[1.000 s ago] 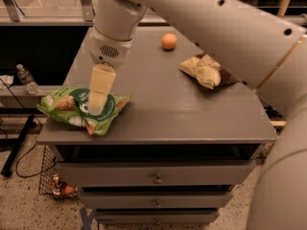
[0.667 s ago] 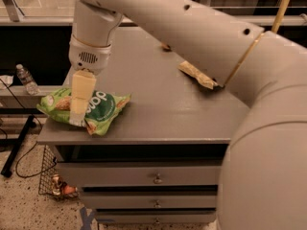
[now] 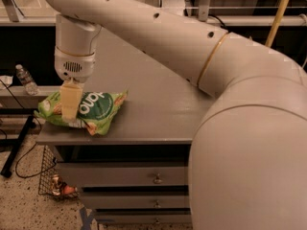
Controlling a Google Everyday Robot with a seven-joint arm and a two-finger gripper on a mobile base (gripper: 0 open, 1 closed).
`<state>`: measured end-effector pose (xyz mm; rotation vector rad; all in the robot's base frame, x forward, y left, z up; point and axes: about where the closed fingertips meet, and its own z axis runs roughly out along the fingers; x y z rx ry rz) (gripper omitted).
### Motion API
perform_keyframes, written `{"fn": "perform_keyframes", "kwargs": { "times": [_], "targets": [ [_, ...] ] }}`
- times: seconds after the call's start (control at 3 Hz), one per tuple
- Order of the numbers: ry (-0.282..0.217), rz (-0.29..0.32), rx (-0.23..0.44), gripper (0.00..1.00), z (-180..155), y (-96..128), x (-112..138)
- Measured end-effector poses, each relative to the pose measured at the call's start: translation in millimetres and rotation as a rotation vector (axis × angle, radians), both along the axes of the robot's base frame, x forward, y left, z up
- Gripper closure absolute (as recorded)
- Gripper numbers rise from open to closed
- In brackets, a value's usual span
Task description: Pick green rice chip bag
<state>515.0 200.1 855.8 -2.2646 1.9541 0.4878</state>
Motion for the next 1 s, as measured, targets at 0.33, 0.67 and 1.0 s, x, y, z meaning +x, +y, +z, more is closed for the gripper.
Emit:
{"fn": "perform_keyframes", "kwargs": {
  "times": [0.33,0.67,1.0],
  "targets": [
    [-0.013,-0.009,0.001,0.65,5,-1,11],
    [-0.100,-0.023,0.061,0.96,48,-15,36],
    [-0.164,-0.027,0.119,1.00,81,-27,52]
  ]
}}
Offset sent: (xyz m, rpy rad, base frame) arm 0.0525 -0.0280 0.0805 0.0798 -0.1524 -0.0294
